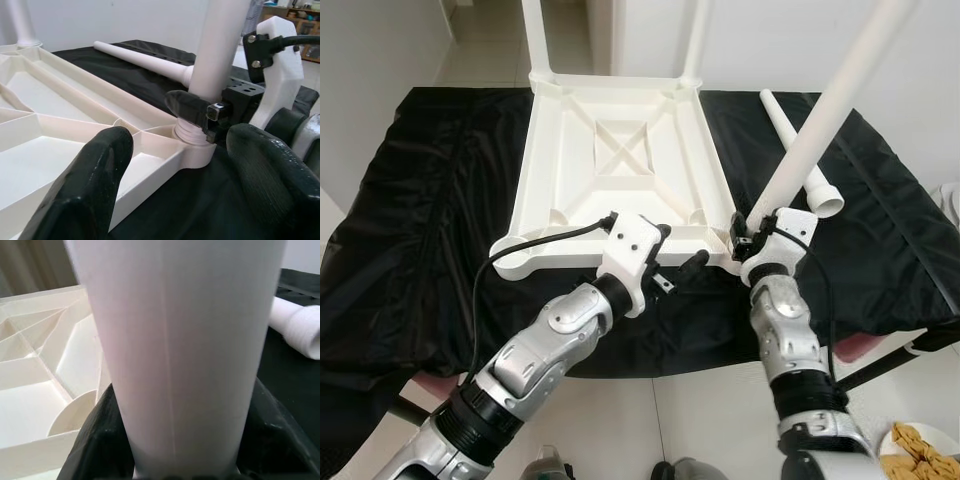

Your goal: Building children table

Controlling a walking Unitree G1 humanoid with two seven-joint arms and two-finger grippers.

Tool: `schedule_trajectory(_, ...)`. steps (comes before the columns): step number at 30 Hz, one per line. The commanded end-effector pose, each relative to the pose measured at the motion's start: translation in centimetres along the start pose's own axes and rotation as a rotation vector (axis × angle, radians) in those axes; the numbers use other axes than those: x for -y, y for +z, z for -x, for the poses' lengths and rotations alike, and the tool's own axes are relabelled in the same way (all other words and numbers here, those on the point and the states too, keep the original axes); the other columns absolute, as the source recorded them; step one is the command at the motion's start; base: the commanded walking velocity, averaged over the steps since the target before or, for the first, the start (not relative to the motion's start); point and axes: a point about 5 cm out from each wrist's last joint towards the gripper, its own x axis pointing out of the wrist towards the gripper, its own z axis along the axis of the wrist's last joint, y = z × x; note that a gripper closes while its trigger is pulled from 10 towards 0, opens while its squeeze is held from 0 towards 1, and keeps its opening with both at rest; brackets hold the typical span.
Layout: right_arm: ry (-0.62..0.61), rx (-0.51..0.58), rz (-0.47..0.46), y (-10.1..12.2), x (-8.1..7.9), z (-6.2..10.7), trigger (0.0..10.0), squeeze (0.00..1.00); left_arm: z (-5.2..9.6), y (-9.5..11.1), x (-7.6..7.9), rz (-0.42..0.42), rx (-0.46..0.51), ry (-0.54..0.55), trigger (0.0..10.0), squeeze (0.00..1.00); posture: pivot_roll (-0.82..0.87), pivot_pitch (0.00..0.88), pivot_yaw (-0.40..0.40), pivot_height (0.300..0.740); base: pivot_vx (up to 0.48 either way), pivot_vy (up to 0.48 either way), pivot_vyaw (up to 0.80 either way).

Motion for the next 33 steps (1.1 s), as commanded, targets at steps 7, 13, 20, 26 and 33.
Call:
schedule_trajectory(7, -0.068, -0.056, 0.034, -0.9, 0.3, 0.8, 10.0, 0.00, 0.3, 0.0, 1.6, 0.002, 0.005, -0.243, 10.0, 0.00, 0.02, 0.057, -0.039, 0.740, 0.000, 0.000, 0.00)
schedule_trajectory(13, -0.082, -0.062, 0.038, -0.9, 0.4, 0.8, 10.0, 0.00, 0.3, 0.1, 1.6, 0.003, 0.005, -0.240, 10.0, 0.00, 0.02, 0.060, -0.039, 0.740, 0.000, 0.000, 0.00)
schedule_trajectory(20, -0.042, -0.029, 0.004, -0.4, 0.3, 1.0, 10.0, 1.00, 0.3, 0.1, 1.5, 0.003, 0.008, -0.233, 10.0, 0.00, 0.01, 0.064, -0.040, 0.740, 0.000, 0.000, 0.00)
schedule_trajectory(26, 0.040, -0.018, -0.004, 0.0, 0.6, 0.5, 10.0, 1.00, 0.3, 0.1, 1.4, 0.001, 0.009, -0.234, 10.0, 0.00, 0.01, 0.061, -0.035, 0.740, 0.000, 0.000, 0.00)
schedule_trajectory(33, 0.248, -0.019, -0.003, 0.2, 0.5, 0.1, 10.0, 0.00, 0.2, 0.1, 1.3, -0.005, 0.006, -0.236, 10.0, 0.00, 0.01, 0.058, -0.033, 0.740, 0.000, 0.000, 0.00)
